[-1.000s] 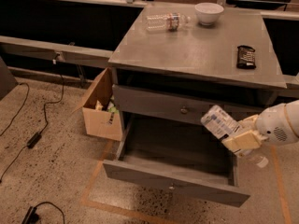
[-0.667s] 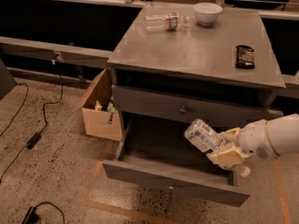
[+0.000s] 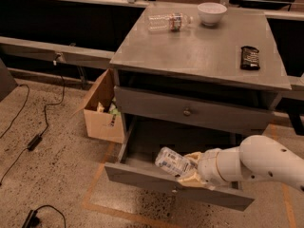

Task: Place blue plastic bottle into middle drawer

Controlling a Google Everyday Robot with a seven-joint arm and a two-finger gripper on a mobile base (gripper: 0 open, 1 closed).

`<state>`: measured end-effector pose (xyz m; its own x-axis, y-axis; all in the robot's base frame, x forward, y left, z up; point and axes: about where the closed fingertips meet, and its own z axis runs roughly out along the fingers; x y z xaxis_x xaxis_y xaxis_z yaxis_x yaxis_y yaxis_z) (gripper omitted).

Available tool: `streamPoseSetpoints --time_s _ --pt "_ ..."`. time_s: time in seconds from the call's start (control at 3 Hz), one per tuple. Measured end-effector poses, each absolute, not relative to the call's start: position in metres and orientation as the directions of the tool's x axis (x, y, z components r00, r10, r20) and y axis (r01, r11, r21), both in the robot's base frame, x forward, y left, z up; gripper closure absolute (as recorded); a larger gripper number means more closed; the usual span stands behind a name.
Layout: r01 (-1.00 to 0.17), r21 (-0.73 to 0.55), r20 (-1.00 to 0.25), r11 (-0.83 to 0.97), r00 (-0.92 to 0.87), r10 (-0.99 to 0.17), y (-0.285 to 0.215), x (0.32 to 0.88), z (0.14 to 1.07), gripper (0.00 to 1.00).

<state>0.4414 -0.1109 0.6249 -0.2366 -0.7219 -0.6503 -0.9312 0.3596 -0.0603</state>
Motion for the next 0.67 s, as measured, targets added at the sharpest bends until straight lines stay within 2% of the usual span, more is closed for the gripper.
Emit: streamPoseSetpoints --time_s 0.67 --pt "-0.916 -0.096 -0.664 0.389 -0.232 -0.711 -0.116 0.453 0.6333 1.0"
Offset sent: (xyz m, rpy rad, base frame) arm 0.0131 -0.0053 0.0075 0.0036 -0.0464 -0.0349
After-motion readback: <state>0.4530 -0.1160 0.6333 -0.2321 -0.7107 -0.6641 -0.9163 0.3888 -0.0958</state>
